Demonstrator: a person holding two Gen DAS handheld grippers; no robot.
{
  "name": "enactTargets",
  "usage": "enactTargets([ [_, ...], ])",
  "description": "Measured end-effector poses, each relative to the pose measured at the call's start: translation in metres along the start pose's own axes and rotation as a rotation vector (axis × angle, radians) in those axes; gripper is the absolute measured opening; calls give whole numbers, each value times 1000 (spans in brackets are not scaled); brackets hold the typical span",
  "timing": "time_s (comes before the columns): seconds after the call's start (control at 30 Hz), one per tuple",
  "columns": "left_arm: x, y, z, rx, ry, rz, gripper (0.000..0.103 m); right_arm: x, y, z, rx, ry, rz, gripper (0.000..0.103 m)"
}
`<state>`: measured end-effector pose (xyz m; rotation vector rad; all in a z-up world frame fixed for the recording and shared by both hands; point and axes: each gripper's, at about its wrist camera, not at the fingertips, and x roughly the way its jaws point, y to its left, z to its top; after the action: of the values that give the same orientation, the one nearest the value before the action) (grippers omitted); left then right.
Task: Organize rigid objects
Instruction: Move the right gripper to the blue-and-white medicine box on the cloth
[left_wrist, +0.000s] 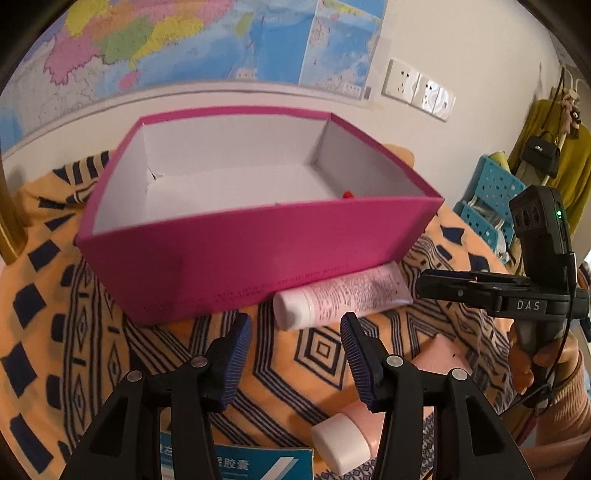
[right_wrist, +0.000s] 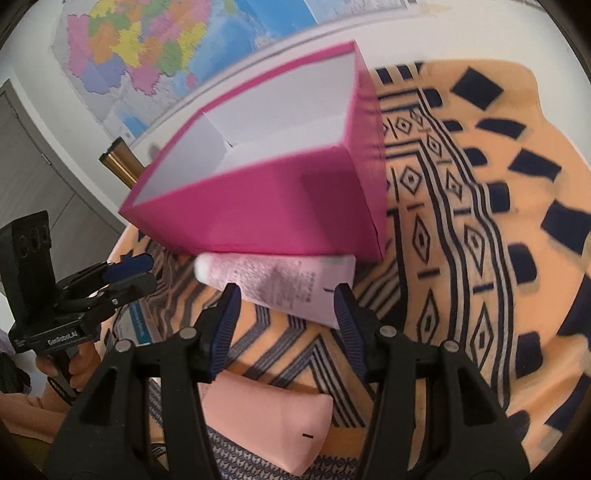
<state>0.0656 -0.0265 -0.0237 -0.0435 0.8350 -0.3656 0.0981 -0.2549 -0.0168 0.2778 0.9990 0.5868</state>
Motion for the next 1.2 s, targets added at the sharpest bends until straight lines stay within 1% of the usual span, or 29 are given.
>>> enactTargets([
  [0.2, 10, -3, -2, 5, 20, -18, 51, 7, -8, -4, 23, 10, -21, 54],
  [0.5, 28, -3, 2, -2, 54, -21, 49, 19, -11, -2, 36, 20, -23, 54],
  [0.63, 29, -2, 4, -2, 56, -17, 49, 21, -11, -2, 36, 22, -24, 54],
  [0.77, 22, 2, 3, -6, 51, -19, 49, 19, -9, -2, 39, 17, -23, 54],
  [0.87, 8, 10, -2, -16, 35, -9, 49, 11, 1, -5, 28, 11, 17, 54],
  [0.97, -11, 20, -9, -22, 12, 10, 49, -1, 27, -10, -43, 0, 78, 54],
  [1.0, -17, 25, -11, -27, 7, 22, 49, -5, 37, -13, -73, 4, 111, 54],
  [1.1, -32, 39, -20, -47, -5, 65, 49, -9, 72, -27, -167, 38, 212, 54],
  [1.2, -42, 55, -30, -74, 0, 94, 49, -4, 99, -43, -226, 92, 308, 54],
])
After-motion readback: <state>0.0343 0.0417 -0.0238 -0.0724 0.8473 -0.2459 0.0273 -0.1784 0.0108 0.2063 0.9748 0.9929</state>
